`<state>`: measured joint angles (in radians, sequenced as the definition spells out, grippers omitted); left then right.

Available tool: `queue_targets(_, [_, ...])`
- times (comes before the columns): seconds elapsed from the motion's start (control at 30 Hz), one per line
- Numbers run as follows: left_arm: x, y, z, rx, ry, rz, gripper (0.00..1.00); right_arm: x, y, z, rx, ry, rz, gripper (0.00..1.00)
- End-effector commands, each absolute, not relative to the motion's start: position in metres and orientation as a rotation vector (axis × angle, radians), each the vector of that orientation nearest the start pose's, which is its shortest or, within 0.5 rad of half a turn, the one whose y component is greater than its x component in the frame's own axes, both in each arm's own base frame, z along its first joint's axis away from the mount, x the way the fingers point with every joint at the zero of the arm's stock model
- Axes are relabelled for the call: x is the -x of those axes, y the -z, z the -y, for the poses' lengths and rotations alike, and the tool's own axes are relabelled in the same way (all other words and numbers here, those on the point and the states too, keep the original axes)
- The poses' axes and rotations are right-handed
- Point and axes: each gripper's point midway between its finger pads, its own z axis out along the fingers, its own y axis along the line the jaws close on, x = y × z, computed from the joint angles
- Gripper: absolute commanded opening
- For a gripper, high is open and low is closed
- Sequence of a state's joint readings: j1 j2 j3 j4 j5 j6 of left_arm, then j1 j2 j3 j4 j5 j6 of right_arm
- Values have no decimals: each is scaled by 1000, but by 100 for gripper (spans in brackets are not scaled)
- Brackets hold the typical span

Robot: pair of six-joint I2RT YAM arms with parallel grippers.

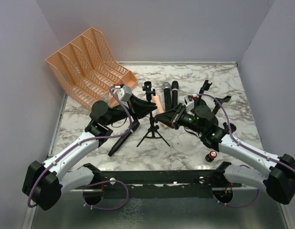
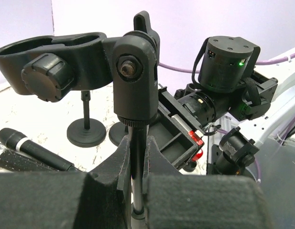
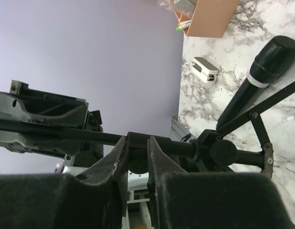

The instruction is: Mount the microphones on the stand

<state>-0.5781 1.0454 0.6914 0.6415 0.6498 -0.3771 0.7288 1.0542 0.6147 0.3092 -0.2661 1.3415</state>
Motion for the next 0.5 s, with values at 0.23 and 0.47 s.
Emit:
queue_targets(0.23, [-229, -352, 283, -688, 1175, -1191, 0, -228, -286, -282, 27, -1339, -1749, 58])
queue_targets(0.47, [-227, -352, 286, -707, 1191, -1191, 0, -201, -291, -289, 551, -1217, -1558, 64])
